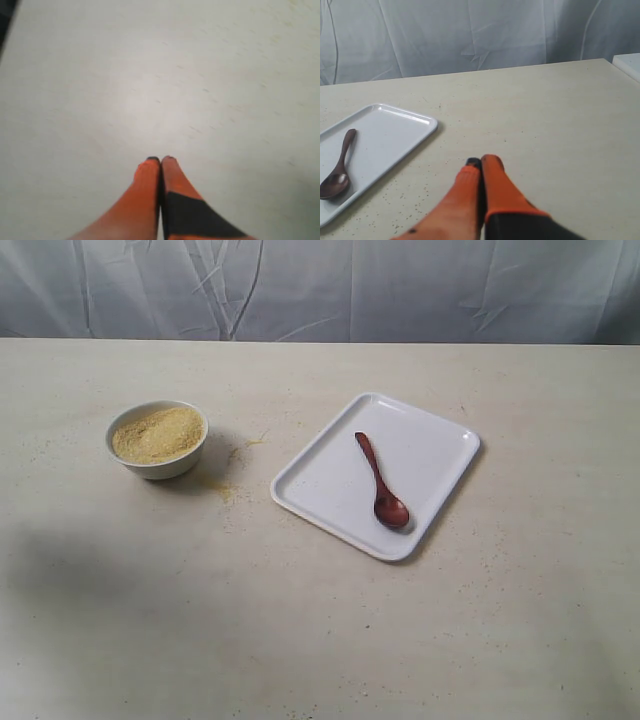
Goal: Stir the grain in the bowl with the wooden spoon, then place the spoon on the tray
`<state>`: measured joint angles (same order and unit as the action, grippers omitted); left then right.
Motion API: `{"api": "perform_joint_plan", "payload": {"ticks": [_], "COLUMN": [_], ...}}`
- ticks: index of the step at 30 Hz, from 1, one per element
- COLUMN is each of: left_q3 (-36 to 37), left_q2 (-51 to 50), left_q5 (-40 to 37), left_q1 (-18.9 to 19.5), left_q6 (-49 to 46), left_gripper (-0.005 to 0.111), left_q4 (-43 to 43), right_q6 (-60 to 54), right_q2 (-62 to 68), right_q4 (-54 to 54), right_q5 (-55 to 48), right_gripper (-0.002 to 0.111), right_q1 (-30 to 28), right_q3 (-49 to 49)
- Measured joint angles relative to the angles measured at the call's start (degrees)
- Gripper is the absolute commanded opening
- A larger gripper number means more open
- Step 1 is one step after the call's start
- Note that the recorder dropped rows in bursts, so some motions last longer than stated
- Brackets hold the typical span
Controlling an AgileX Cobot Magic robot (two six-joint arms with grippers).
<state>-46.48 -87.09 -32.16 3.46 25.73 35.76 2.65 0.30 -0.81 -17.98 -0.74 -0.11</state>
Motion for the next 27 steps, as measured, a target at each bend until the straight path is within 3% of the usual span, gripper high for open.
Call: {"api": "perform_joint_plan", "payload": {"ticks": [1, 2, 3, 4, 6, 14, 23, 25, 27], "left_q3": [0.0, -0.1, -0.2, -0.2, -0.2, -0.2, -0.2, -0.06, 2.48], "left_q2": [0.73, 3.41, 4.67, 7.95, 12.98, 32.58, 39.86, 42.27, 47.52], "left_q5": [-0.09, -1.12, -2.35, -5.83, -9.99, -17.29, -18.5, -16.33, -9.44], "left_q1": [0.0, 0.0, 0.0, 0.0, -0.11, -1.5, -1.61, -1.61, -1.61], "left_q6": [-5.81, -24.0, -32.0, -48.11, -56.84, -55.56, -55.3, -55.3, -55.18], "left_gripper": [0.0, 0.0, 0.0, 0.0, 0.0, 0.0, 0.0, 0.0, 0.0], "left_q4": [-6.17, -23.8, -31.38, -48.27, -61.51, -65.79, -61.96, -61.73, -62.82], "right_q6": [0.0, 0.0, 0.0, 0.0, 0.0, 0.0, 0.0, 0.0, 0.0], "right_q2": [0.0, 0.0, 0.0, 0.0, 0.0, 0.0, 0.0, 0.0, 0.0], "right_q4": [0.0, 0.0, 0.0, 0.0, 0.0, 0.0, 0.0, 0.0, 0.0], "right_q5": [0.0, 0.0, 0.0, 0.0, 0.0, 0.0, 0.0, 0.0, 0.0], "right_gripper": [0.0, 0.0, 0.0, 0.0, 0.0, 0.0, 0.0, 0.0, 0.0], "right_q1": [0.0, 0.0, 0.0, 0.0, 0.0, 0.0, 0.0, 0.0, 0.0], "right_q3": [0.0, 0.0, 0.0, 0.0, 0.0, 0.0, 0.0, 0.0, 0.0]}}
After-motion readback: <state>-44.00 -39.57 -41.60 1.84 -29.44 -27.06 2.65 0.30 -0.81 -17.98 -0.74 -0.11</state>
